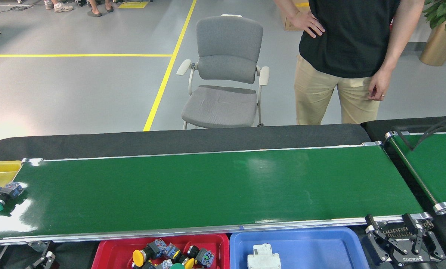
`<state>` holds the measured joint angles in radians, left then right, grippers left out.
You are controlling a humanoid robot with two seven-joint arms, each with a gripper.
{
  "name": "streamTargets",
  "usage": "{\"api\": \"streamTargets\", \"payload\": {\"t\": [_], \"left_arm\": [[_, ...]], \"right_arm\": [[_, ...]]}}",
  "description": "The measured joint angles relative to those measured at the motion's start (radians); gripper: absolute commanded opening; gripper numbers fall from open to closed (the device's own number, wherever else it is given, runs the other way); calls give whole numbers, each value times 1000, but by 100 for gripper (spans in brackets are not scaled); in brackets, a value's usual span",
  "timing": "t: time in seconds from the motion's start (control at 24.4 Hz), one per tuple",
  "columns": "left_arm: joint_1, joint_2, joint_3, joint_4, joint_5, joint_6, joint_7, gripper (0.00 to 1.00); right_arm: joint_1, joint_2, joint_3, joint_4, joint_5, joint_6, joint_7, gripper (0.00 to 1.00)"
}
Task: Pick switch part from conveyor to tray
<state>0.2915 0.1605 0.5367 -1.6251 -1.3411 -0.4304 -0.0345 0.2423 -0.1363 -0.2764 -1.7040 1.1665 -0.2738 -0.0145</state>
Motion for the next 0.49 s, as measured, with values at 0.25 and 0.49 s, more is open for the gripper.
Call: {"api": "streamTargets", "payload": {"t": [0.25, 0.49], "left_arm": [[0, 26, -2, 0, 0, 3, 0, 100], [-7, 29, -22, 4, 0, -2, 0, 100]], "right_arm": [[5, 20, 0, -1, 0, -1, -2, 100], [19, 21, 0, -11, 0, -2, -2, 100]]}}
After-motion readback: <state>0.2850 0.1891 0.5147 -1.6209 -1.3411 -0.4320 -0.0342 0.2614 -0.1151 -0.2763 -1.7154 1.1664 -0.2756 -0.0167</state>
